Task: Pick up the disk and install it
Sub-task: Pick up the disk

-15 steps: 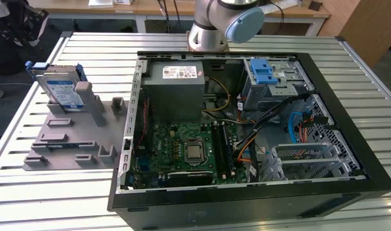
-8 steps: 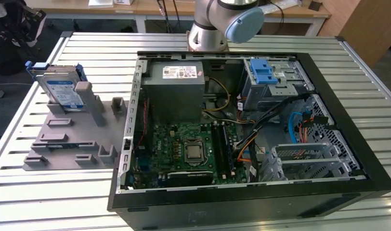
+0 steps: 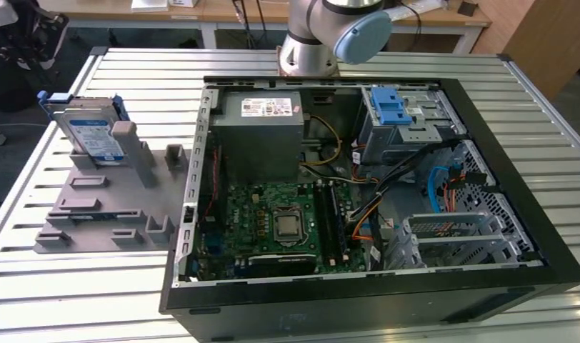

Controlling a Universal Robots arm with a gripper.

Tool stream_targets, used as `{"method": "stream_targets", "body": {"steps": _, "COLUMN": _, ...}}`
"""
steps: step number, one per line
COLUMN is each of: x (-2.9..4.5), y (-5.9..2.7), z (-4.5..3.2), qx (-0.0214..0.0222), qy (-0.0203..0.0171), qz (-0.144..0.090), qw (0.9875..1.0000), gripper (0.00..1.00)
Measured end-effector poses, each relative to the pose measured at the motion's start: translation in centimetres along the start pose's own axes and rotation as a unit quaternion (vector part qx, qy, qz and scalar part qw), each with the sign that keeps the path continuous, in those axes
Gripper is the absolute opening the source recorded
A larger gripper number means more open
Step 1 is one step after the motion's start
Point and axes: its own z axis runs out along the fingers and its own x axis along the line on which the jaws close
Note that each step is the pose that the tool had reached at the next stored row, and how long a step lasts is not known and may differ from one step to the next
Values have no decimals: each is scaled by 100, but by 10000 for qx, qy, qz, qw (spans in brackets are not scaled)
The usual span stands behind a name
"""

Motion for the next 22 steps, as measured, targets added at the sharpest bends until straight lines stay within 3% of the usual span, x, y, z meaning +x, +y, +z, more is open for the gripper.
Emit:
{"method": "stream_targets", "body": {"steps": 5, "x": 0, "y": 0, "z": 5, "qx": -7, "qy": 20, "qz": -457, "qw": 9990, "gripper": 11}}
{"method": "stream_targets", "body": {"steps": 10, "x": 0, "y": 0, "z": 9, "qx": -13, "qy": 40, "qz": -911, "qw": 9958, "gripper": 11}}
{"method": "stream_targets", "body": {"steps": 16, "x": 0, "y": 0, "z": 13, "qx": -21, "qy": 63, "qz": -1444, "qw": 9895, "gripper": 11}}
{"method": "stream_targets", "body": {"steps": 22, "x": 0, "y": -1, "z": 15, "qx": -28, "qy": 83, "qz": -1910, "qw": 9816, "gripper": 11}}
